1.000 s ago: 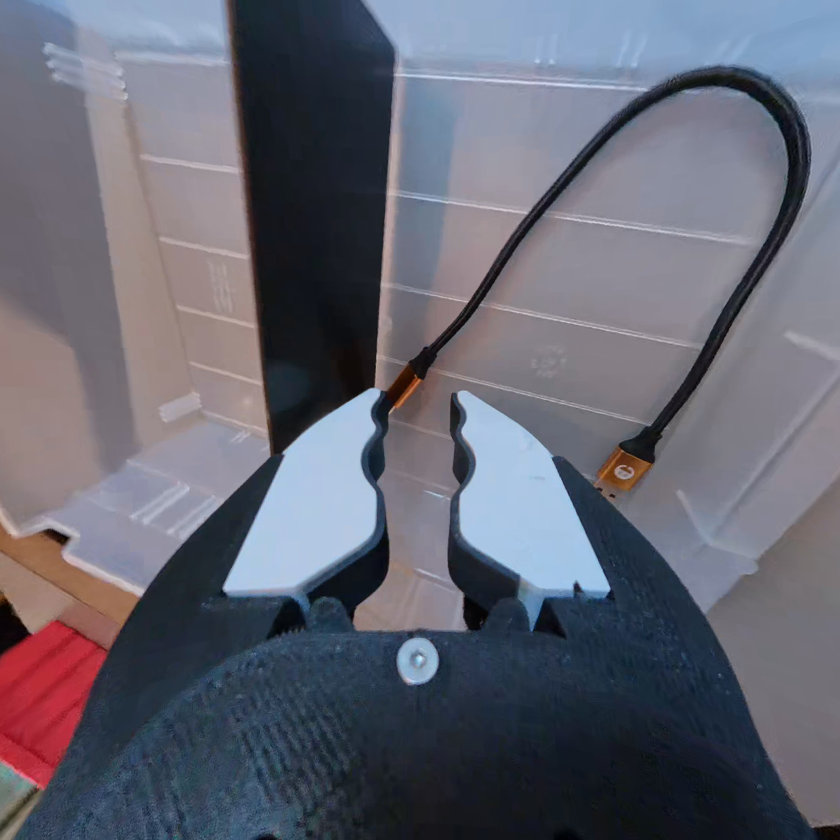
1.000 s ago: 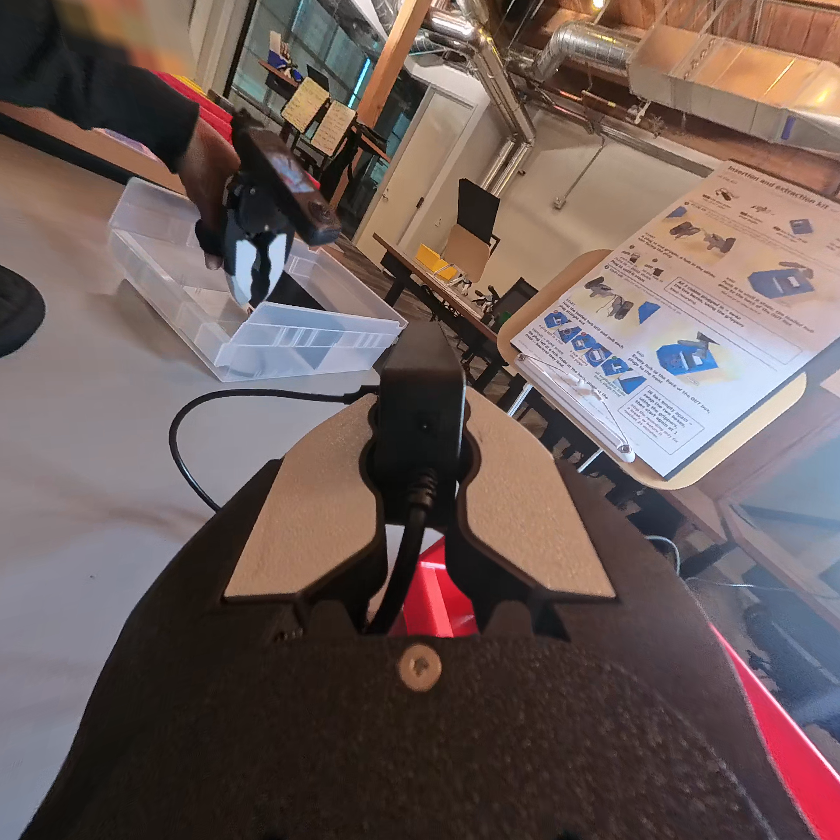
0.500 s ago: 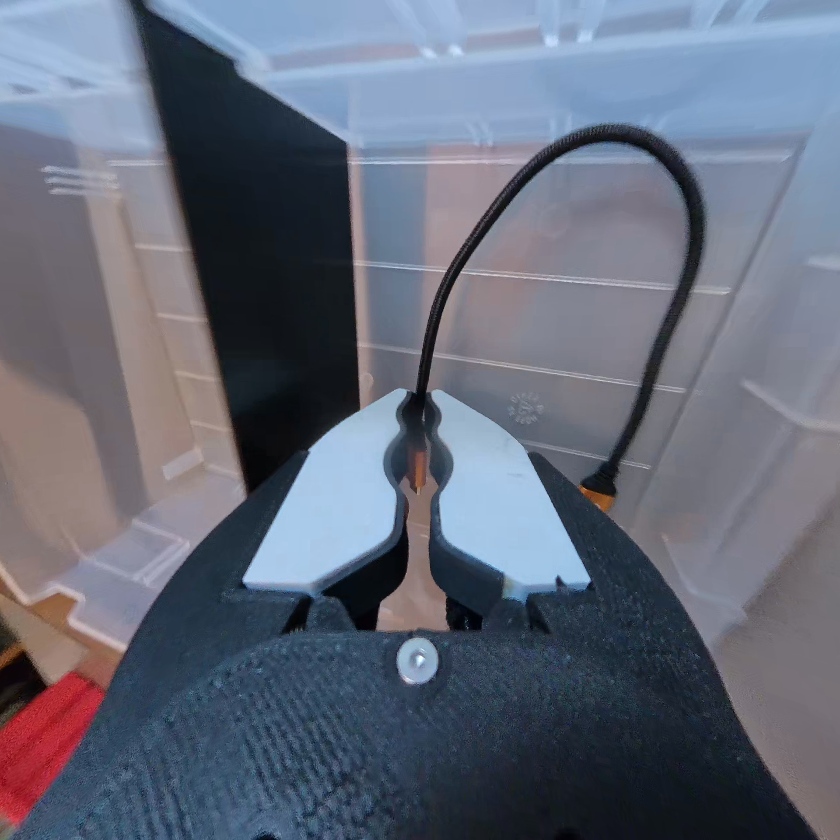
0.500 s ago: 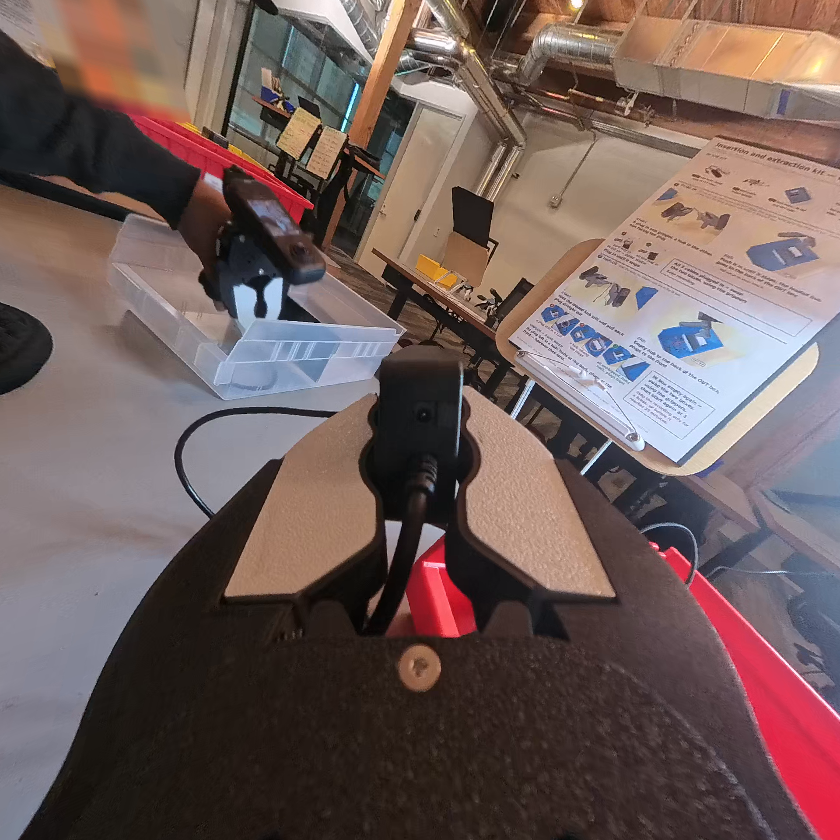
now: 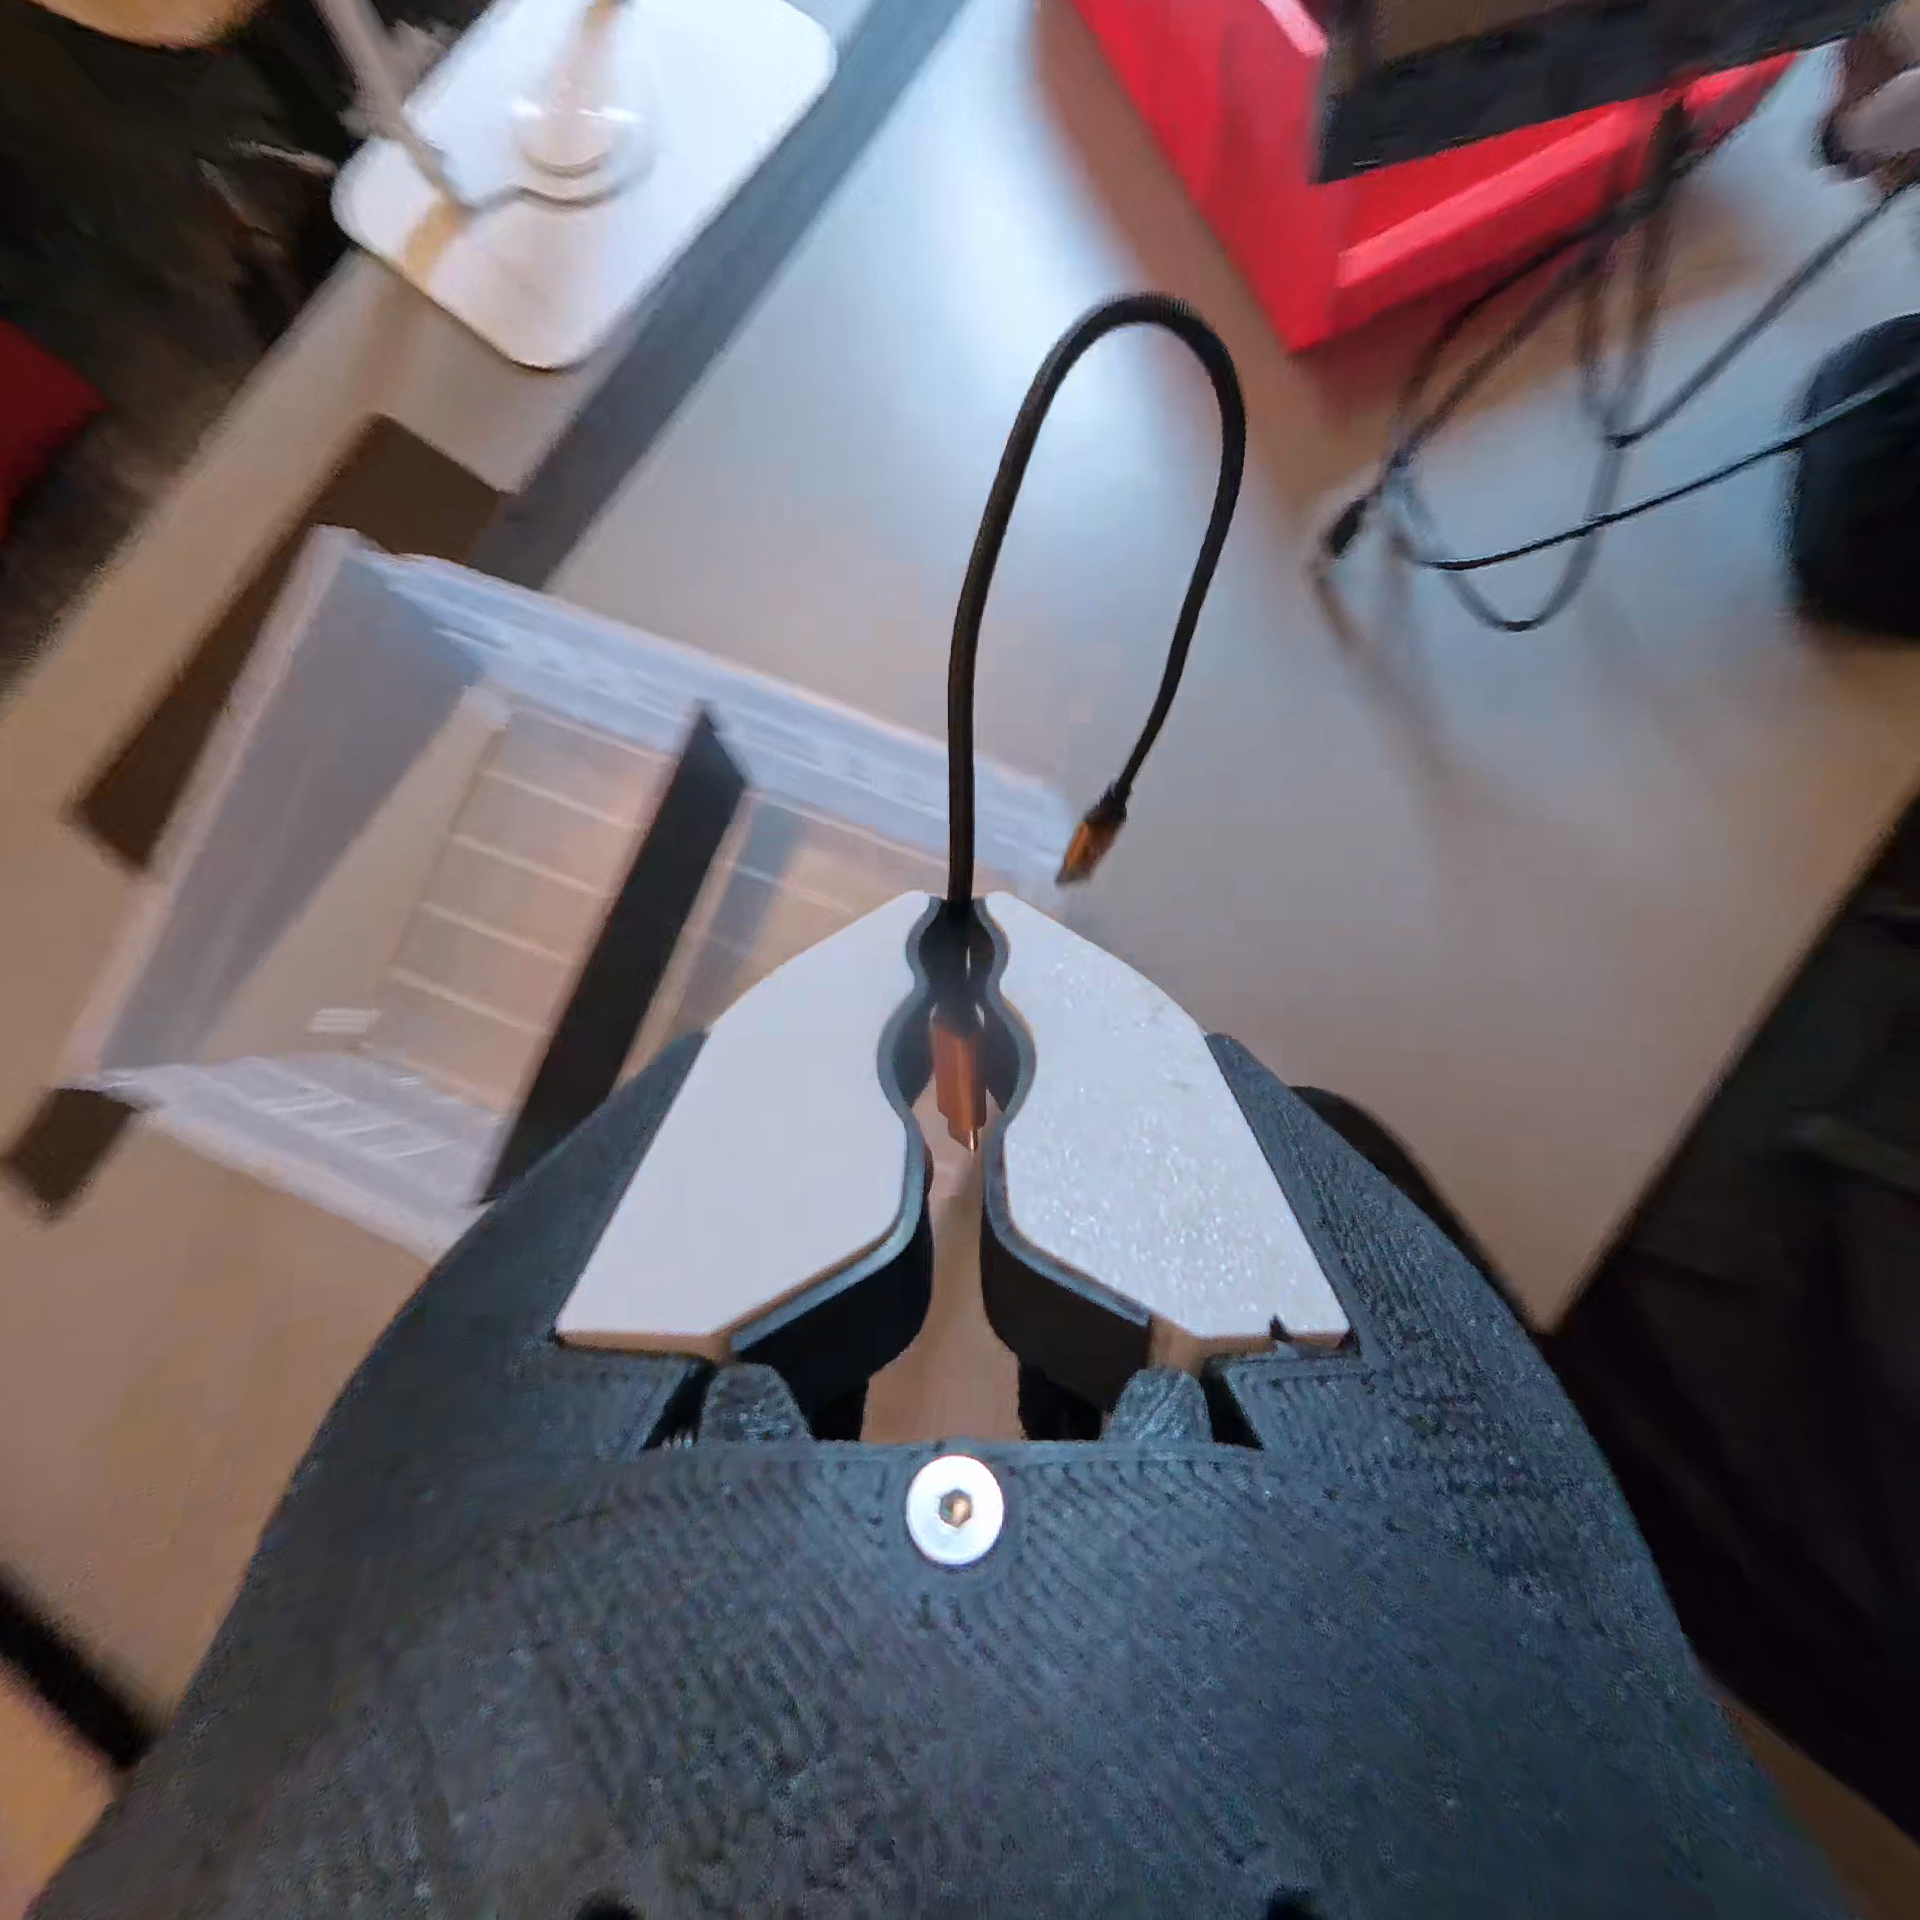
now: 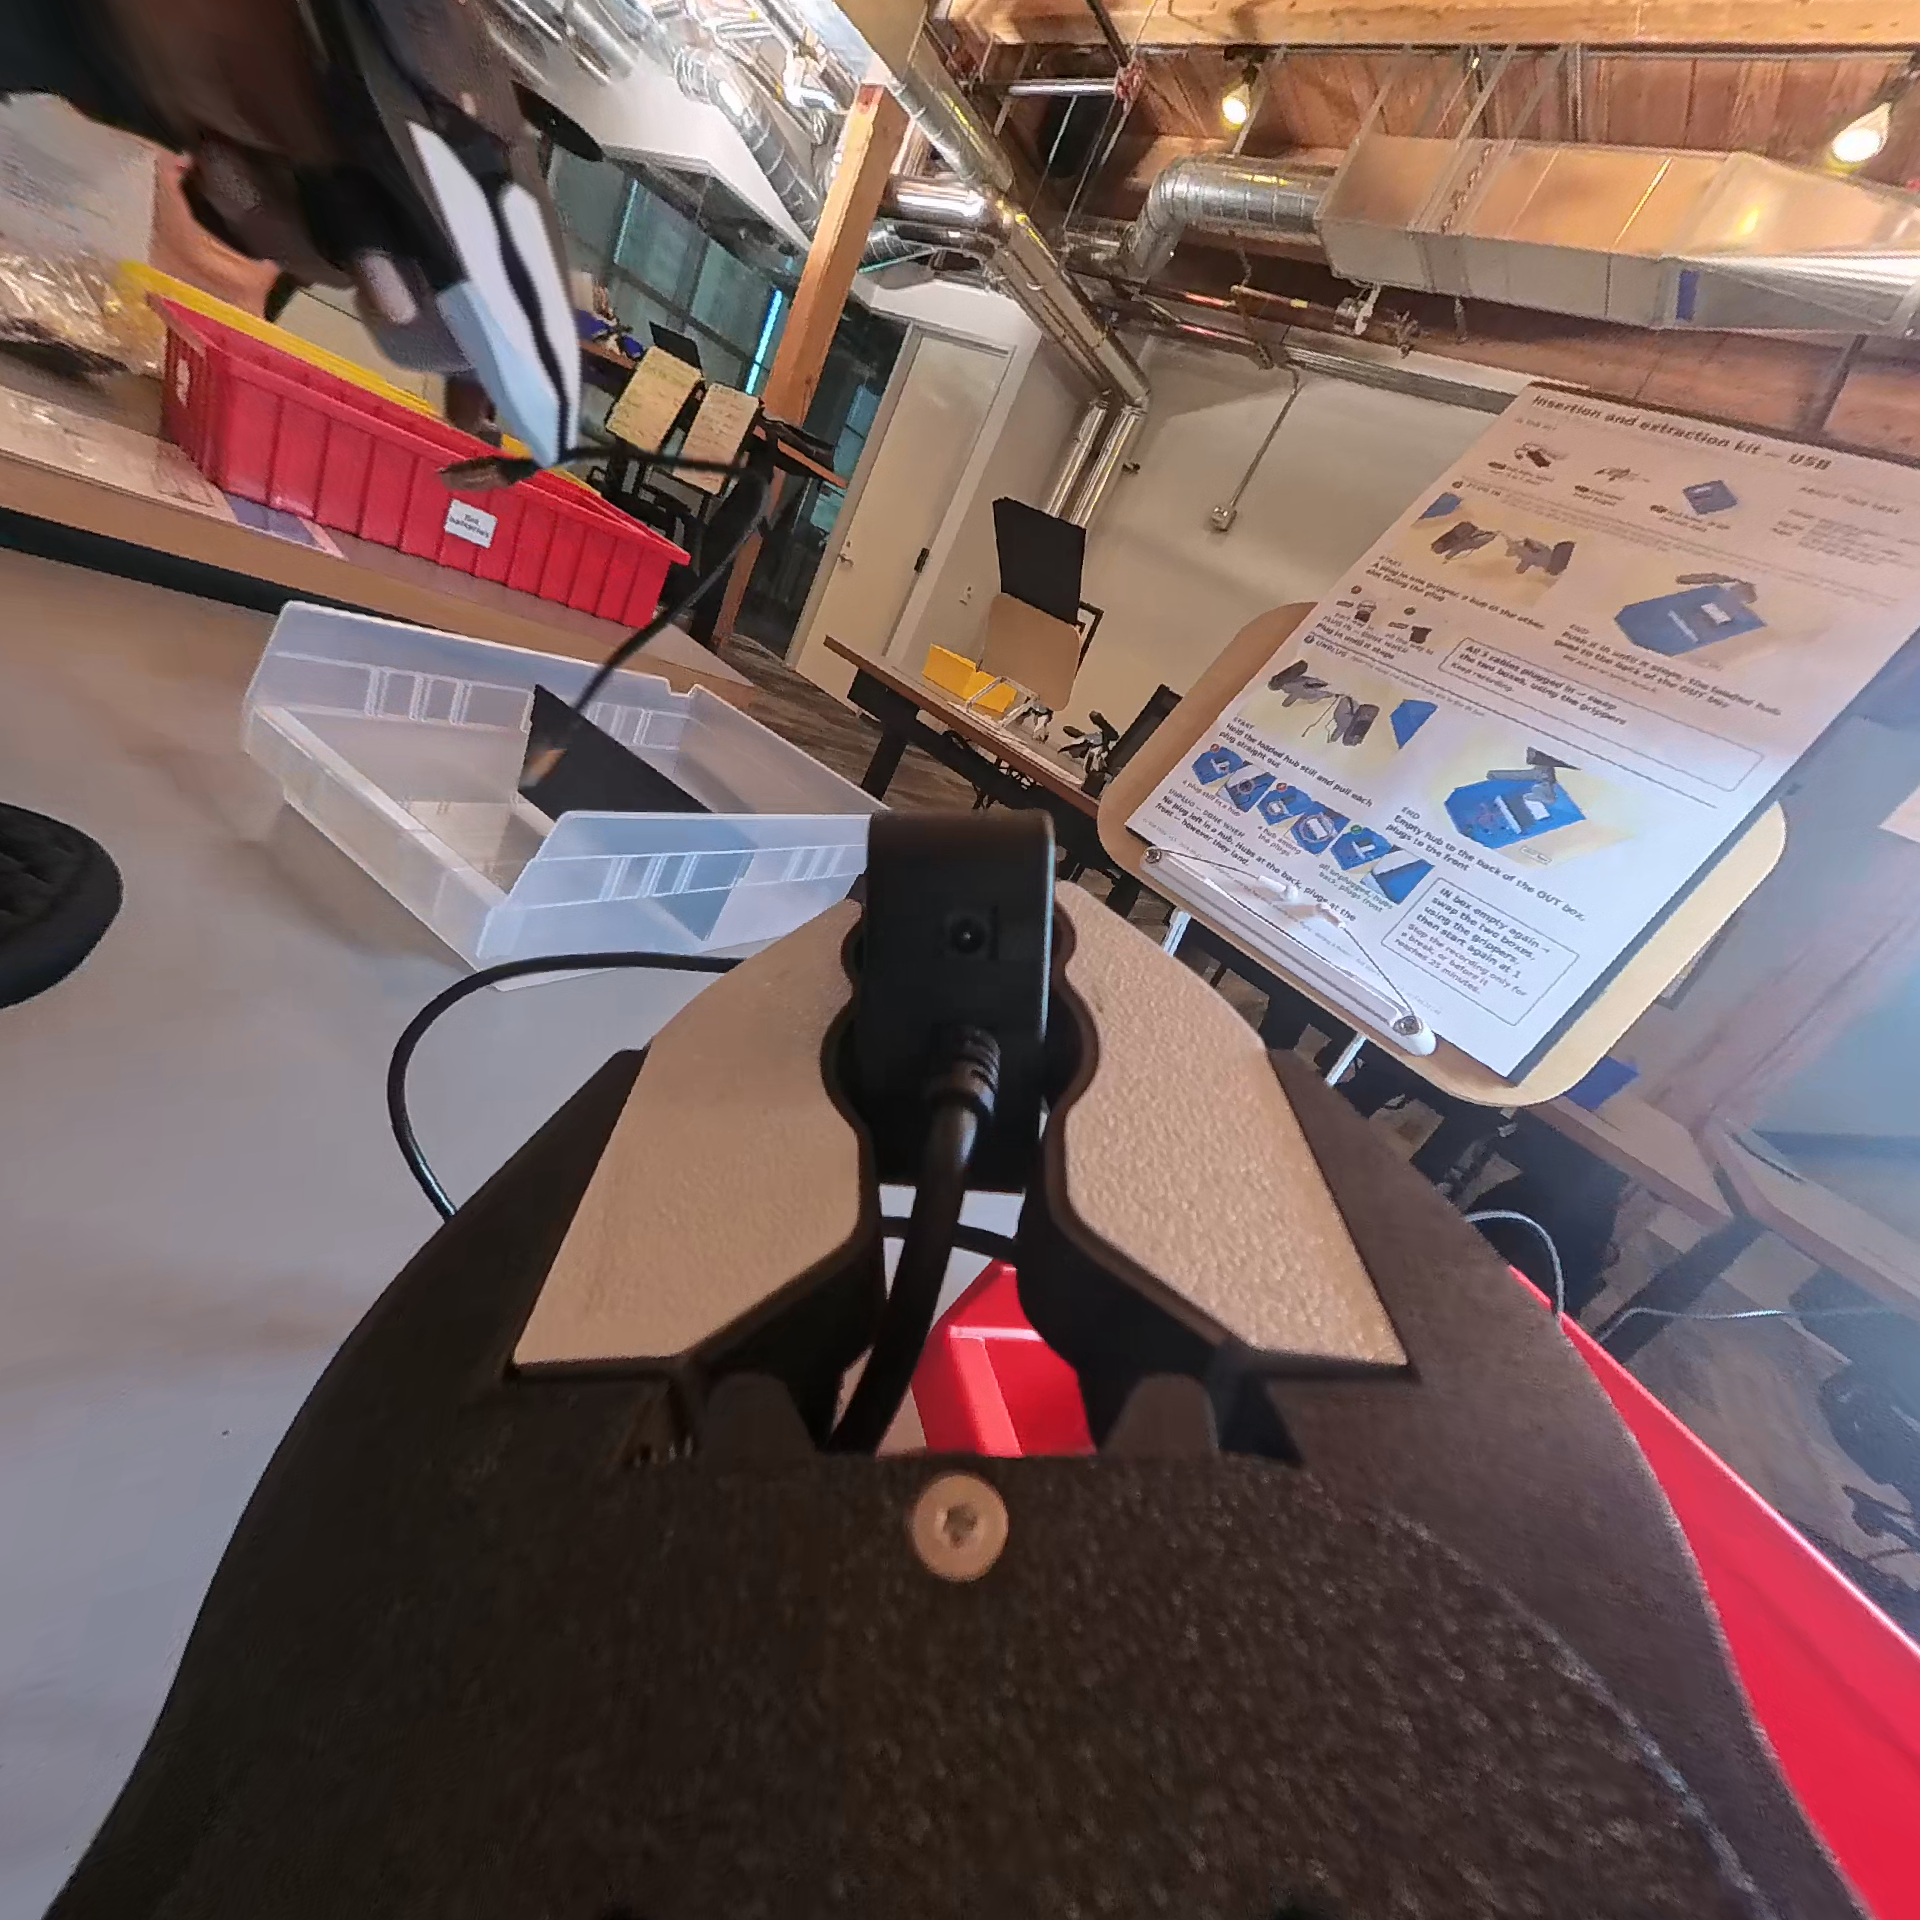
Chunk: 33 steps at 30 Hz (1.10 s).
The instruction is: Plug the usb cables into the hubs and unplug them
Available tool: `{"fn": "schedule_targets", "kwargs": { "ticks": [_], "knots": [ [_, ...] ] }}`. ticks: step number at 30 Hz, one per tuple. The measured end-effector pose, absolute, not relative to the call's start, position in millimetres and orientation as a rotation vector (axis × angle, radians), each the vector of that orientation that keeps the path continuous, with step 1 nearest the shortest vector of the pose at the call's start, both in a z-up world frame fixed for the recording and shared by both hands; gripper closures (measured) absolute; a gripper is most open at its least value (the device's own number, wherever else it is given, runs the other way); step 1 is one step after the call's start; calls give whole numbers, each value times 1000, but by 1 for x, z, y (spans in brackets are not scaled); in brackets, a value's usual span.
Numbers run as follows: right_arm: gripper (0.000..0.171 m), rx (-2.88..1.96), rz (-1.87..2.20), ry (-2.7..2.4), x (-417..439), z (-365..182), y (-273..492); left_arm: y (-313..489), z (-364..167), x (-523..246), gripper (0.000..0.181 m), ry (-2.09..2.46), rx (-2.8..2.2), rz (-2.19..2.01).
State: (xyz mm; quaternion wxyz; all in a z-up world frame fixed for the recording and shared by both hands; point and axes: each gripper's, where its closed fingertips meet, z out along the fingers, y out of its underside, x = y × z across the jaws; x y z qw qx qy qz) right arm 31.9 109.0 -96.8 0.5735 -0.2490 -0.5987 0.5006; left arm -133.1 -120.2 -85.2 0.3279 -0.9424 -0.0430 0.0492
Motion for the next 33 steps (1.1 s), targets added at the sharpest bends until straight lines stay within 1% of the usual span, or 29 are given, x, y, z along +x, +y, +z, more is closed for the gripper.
{"fn": "schedule_targets", "kwargs": {
  "ticks": [1,3,5,8,10,13,16,20,26,28,30,32,33],
  "knots": [
    [144,-585,1174,-1401,32,-96,109,-115,-93,-117,177,-121,-2470,35],
    [144,-589,1174,-1396,33,-96,111,-105,-114,-88,177,-137,-2475,-154],
    [143,-594,1174,-1396,32,-97,112,-101,-145,-76,177,-168,-2510,-238],
    [143,-595,1166,-1400,31,-98,114,-109,-206,-72,177,-203,-2628,-280],
    [144,-593,1158,-1400,31,-99,115,-117,-231,-76,172,-157,-2687,-223],
    [144,-598,1160,-1397,30,-99,117,-110,-230,-66,164,190,-2646,-70],
    [143,-605,1158,-1397,28,-100,119,-93,-230,-39,159,569,-2587,16],
    [144,-608,1149,-1397,29,-102,120,-77,-258,-3,146,1102,-2521,37],
    [143,-612,1146,-1395,28,-102,121,-58,-293,18,143,1638,-2396,9],
    [143,-614,1143,-1394,28,-103,122,-59,-298,20,143,1728,-2380,-36],
    [143,-618,1145,-1394,28,-103,124,-59,-299,23,148,1745,-2380,-95],
    [144,-620,1145,-1394,28,-104,125,-57,-300,24,162,1703,-2401,-149],
    [144,-620,1145,-1392,28,-103,125,-54,-300,25,163,1622,-2433,-187]
  ]
}}
